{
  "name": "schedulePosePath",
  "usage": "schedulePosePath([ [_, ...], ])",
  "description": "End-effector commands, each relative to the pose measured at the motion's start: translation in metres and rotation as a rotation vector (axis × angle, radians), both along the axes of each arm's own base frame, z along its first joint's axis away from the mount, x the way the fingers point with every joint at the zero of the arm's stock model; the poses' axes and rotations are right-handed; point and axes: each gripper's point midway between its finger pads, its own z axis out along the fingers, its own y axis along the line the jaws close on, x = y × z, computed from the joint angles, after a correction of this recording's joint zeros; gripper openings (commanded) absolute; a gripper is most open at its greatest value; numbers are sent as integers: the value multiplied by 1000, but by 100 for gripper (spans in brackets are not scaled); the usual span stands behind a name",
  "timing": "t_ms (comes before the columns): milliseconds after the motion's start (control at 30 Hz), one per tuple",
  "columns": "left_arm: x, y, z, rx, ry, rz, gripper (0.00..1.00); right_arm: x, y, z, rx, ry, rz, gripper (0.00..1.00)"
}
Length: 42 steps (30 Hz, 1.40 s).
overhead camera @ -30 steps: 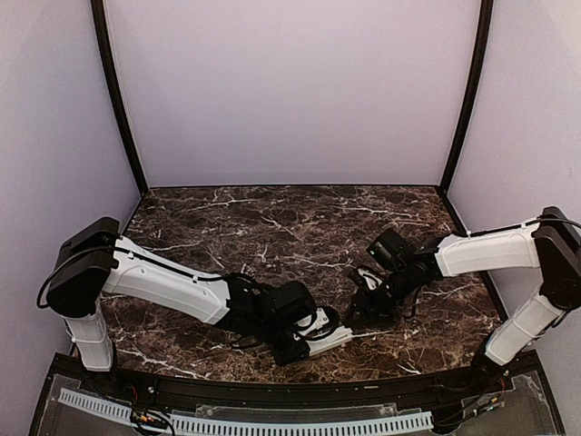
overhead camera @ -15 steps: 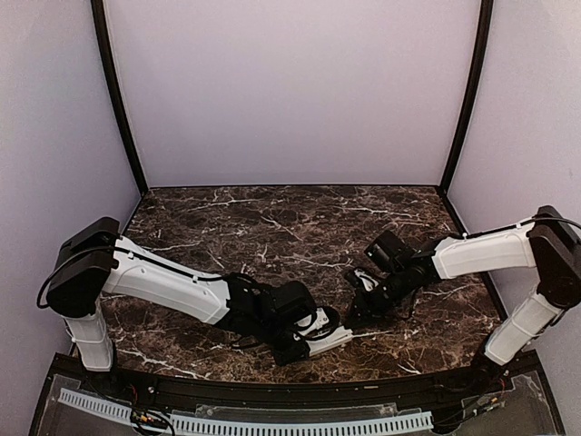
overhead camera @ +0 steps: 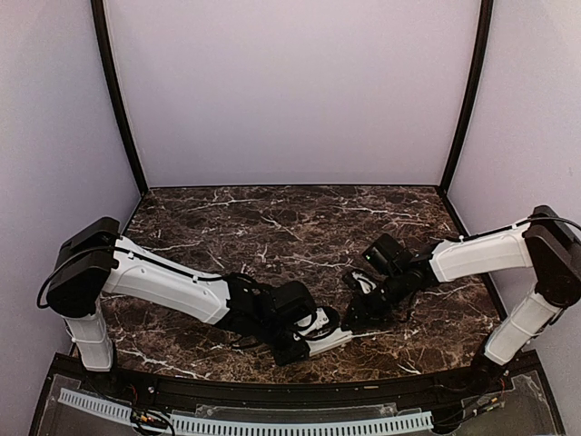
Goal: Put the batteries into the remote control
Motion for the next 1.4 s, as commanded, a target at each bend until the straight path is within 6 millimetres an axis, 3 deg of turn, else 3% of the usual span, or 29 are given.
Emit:
schedulePosePath([
  [0, -15, 16, -18, 77, 75, -24, 26, -11, -22, -36, -189, -15, 21, 20],
  [533, -16, 16, -18, 78, 76, -31, 26, 0, -6, 9, -137, -96, 46, 27],
  [1033, -17, 16, -18, 78, 79, -34, 26, 8, 0, 32, -114, -136, 52, 31],
  [1200, -17, 16, -18, 76, 79, -38, 26, 6, 2, 27, -103, -126, 45, 35],
  [1367, -18, 16, -18, 77, 80, -40, 26, -5, -9, -9, -147, -69, 37, 31],
])
